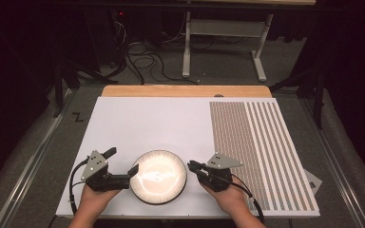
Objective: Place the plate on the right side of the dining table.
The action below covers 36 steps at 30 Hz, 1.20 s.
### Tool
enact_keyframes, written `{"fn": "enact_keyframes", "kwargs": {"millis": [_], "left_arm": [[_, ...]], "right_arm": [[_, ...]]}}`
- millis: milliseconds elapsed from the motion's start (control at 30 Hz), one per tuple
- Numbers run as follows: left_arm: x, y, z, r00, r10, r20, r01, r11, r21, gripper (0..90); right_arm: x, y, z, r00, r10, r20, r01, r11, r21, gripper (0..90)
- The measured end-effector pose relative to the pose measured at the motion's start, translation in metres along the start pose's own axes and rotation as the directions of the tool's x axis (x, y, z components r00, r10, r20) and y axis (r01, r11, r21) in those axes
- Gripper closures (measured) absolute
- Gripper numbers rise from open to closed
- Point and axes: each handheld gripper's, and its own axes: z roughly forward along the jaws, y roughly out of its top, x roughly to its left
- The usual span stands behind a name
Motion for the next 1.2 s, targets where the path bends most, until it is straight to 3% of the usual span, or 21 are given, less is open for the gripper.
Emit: {"fn": "enact_keyframes", "kwargs": {"millis": [33, 433, 767, 1033, 1200], "left_arm": [[0.000, 0.000, 0.000, 1.0000, -0.004, 0.002, 0.004, 1.0000, -0.004, 0.3], [-0.003, 0.000, 0.000, 0.9995, 0.008, 0.030, -0.008, 1.0000, 0.002, 0.3], [0.000, -0.001, -0.001, 0.9990, -0.001, 0.044, 0.001, 1.0000, 0.001, 0.5], [0.009, 0.003, -0.005, 0.9980, -0.052, 0.036, 0.052, 0.9986, -0.006, 0.3], [0.007, -0.004, -0.009, 0.9992, -0.009, 0.039, 0.009, 1.0000, 0.002, 0.7]], "right_arm": [[0.002, -0.001, 0.000, 1.0000, -0.001, 0.003, 0.001, 1.000, 0.017, 90.0], [0.011, -0.008, 0.009, 0.9990, -0.033, -0.028, 0.036, 0.994, 0.104, 90.0], [0.011, -0.008, 0.012, 0.9993, -0.021, -0.031, 0.024, 0.994, 0.104, 90.0], [0.010, -0.010, 0.012, 0.9996, -0.010, -0.026, 0.012, 0.995, 0.103, 90.0], [0.011, -0.010, 0.012, 0.9998, -0.003, -0.020, 0.005, 0.995, 0.104, 90.0]]}}
